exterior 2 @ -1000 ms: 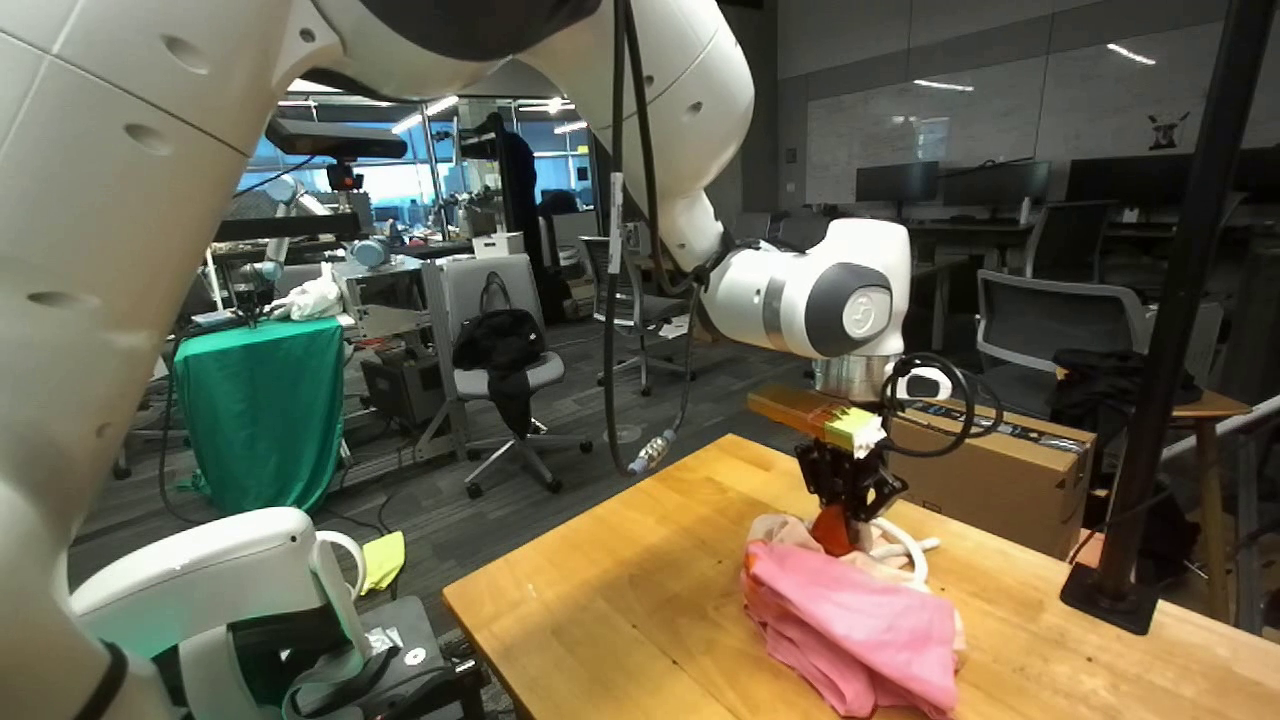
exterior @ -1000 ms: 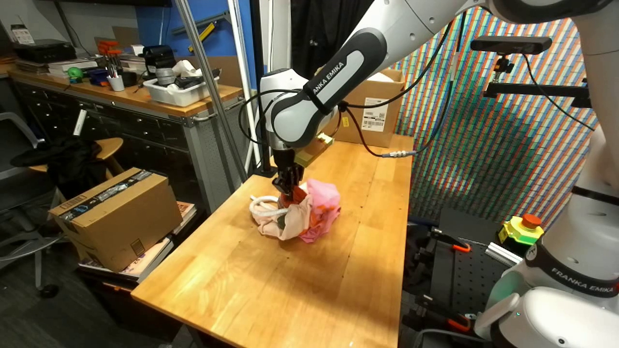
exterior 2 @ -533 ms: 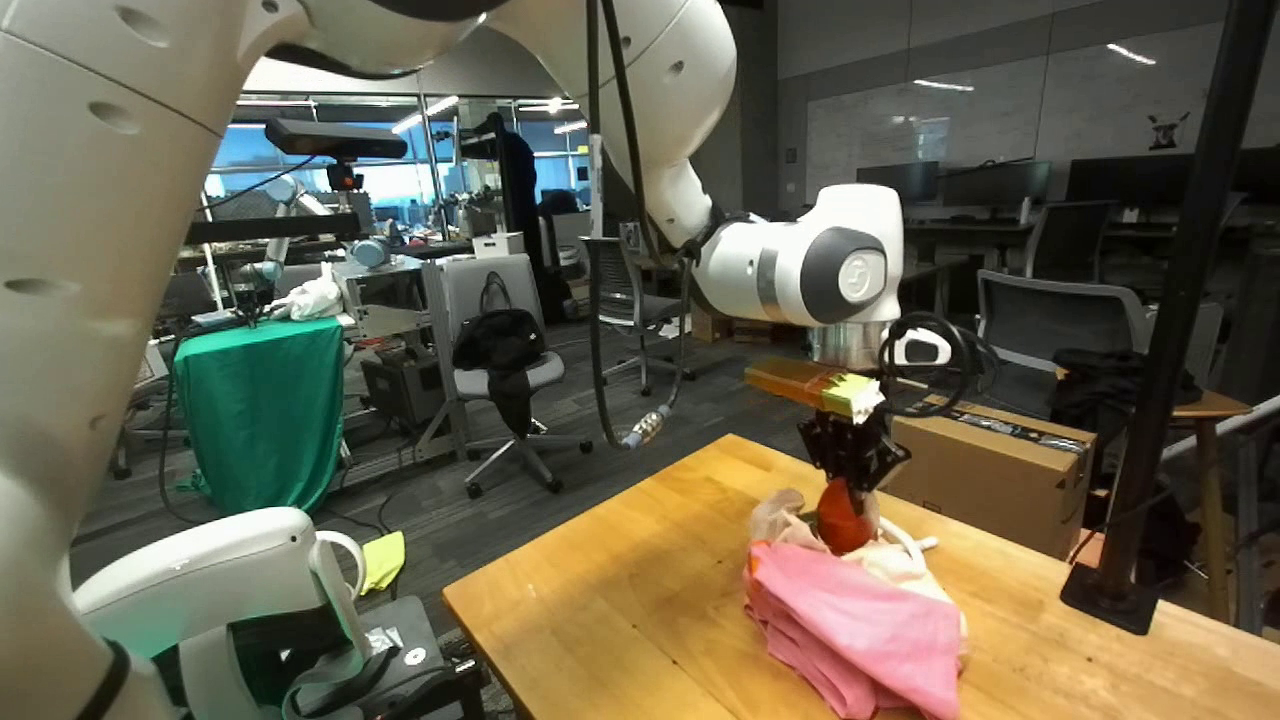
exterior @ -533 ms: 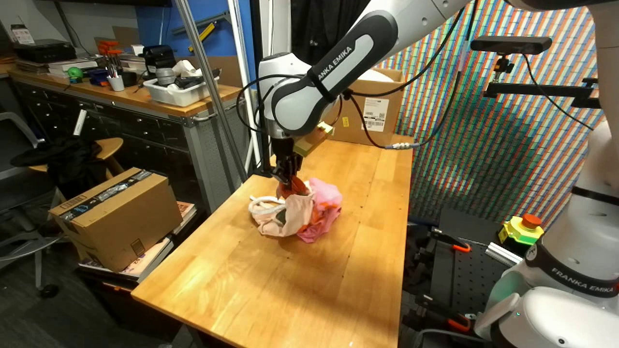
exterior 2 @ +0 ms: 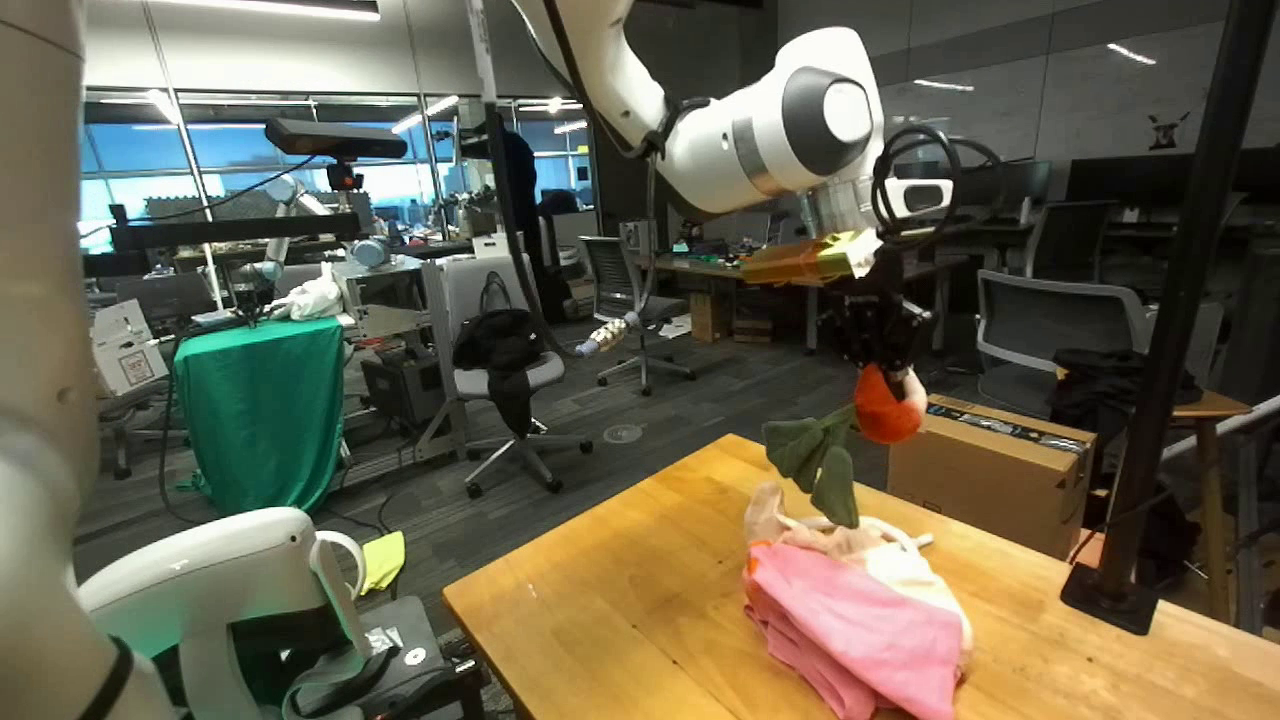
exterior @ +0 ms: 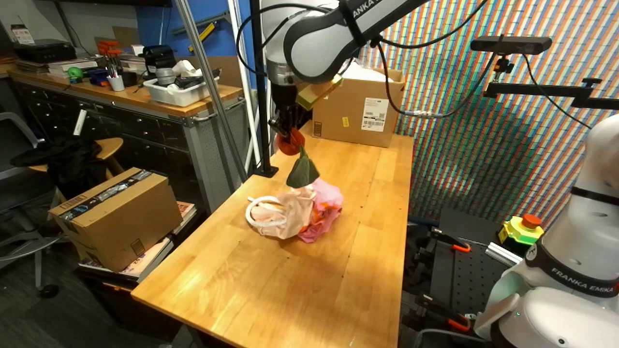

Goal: Move the radish and peach shirt to the right, move the pink shirt to the left

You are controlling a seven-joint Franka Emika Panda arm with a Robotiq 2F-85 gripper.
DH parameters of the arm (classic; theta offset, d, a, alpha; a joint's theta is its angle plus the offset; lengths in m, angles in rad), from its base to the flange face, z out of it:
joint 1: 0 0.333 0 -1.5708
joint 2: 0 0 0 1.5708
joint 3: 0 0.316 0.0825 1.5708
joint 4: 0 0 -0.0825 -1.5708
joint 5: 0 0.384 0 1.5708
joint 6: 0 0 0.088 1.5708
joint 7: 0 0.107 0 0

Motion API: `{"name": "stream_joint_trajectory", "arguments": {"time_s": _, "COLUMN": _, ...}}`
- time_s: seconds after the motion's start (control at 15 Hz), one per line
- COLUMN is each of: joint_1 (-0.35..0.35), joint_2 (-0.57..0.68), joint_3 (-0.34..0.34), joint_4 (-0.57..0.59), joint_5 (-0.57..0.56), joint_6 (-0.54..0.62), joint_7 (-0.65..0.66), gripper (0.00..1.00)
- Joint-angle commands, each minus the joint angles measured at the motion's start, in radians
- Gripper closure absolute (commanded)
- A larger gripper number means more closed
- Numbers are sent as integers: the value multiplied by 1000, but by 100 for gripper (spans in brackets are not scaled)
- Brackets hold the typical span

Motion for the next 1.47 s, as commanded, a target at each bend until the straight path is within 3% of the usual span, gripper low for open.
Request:
{"name": "stream_joint_trajectory", "arguments": {"time_s": 0.0, "joint_1": 11, "joint_2": -114, "joint_3": -7, "joint_4": -33, "joint_5": -87, "joint_6": -33, "joint_7": 74, "gripper": 92}}
{"name": "stream_joint_trajectory", "arguments": {"time_s": 0.6, "joint_1": -70, "joint_2": -162, "joint_3": -19, "joint_4": -2, "joint_5": -94, "joint_6": -53, "joint_7": 86, "gripper": 92}}
{"name": "stream_joint_trajectory", "arguments": {"time_s": 1.4, "joint_1": -277, "joint_2": -158, "joint_3": -191, "joint_4": -17, "joint_5": -34, "joint_6": 38, "joint_7": 222, "gripper": 92}}
